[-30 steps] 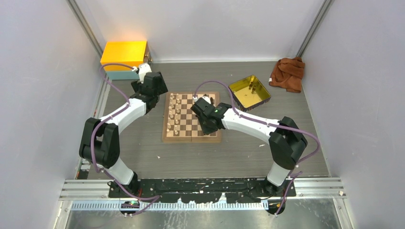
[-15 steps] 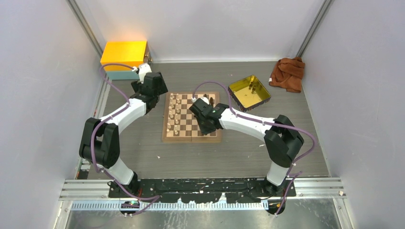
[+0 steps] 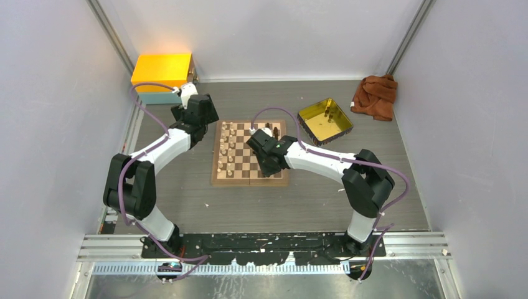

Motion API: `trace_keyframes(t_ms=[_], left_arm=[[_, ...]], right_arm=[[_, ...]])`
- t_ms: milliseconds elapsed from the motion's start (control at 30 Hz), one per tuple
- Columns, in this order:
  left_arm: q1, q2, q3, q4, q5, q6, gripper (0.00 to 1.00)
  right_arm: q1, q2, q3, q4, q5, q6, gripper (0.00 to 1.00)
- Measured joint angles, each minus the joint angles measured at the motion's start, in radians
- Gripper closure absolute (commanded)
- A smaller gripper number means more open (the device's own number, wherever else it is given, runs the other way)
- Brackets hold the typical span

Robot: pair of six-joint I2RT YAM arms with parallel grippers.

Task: Set up the chess pieces on the board
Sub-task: Place the chess piece on the chessboard.

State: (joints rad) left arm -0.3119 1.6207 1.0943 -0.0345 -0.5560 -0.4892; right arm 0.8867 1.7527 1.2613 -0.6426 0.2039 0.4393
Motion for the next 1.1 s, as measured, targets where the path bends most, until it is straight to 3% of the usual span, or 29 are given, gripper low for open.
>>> trace_keyframes(t_ms=[933,1100], left_arm=[[0.0,0.0,0.0,0.0,0.0,0.0,0.03],[0.0,0.0,0.0,0.0,0.0,0.0,0.03]], right_arm=[[-0.025,0.026,-0.017,0.026,0.0,-0.021,0.98],[-0.025,0.026,-0.017,0.026,0.0,-0.022,0.88]])
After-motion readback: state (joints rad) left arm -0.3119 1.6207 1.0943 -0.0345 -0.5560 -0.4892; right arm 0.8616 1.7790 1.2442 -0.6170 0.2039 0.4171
